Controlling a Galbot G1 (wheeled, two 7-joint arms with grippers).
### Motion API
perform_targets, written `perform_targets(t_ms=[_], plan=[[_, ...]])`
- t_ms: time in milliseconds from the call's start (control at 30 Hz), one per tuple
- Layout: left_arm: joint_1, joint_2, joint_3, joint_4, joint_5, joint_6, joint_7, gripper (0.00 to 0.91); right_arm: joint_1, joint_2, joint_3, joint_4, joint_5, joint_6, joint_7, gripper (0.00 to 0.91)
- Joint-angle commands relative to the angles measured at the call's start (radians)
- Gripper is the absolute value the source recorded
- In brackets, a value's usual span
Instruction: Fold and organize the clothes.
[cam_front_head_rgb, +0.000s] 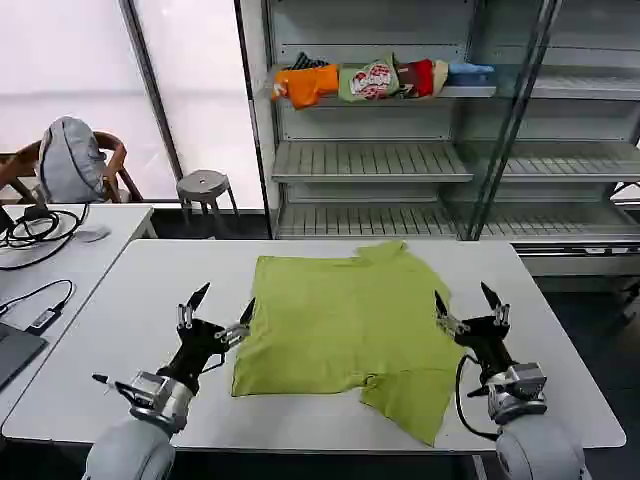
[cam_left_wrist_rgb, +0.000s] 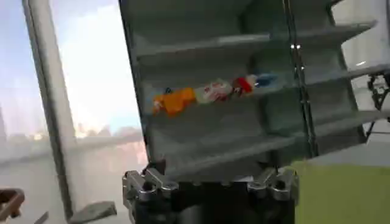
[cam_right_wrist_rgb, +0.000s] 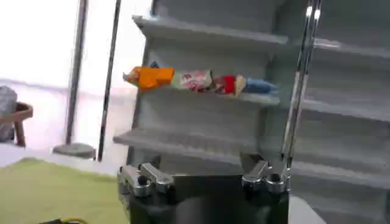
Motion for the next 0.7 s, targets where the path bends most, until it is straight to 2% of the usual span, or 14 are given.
perform_targets(t_ms=[33, 67, 133, 300, 700], plan=[[0.246, -0.005, -0.023, -0.203, -0.140, 0.307, -0.134, 0.907, -0.265, -0.026, 0.003, 0.139, -0.006, -0.038, -0.046, 0.907], [0.244, -0.005, -0.022, -0.206, -0.144, 0.316, -0.139, 0.907, -0.290, -0.026, 0.000, 0.134, -0.008, -0.038, -0.067, 0.907], [0.244, -0.003, -0.016, -0.205, -0.144, 0.331, -0.147, 0.907, -0.312, -0.022, -0.010, 0.125, -0.018, -0.035, -0.069, 0.907], [0.260, 0.003, 0.000, -0.173, -0.140, 0.332, -0.160, 0.907, -0.373, -0.001, -0.005, 0.139, -0.021, -0.033, -0.031, 0.907], [0.223, 0.005, 0.025, -0.109, -0.142, 0.332, -0.178, 0.907, -0.423, 0.026, -0.010, 0.106, -0.046, -0.029, 0.006, 0.907]])
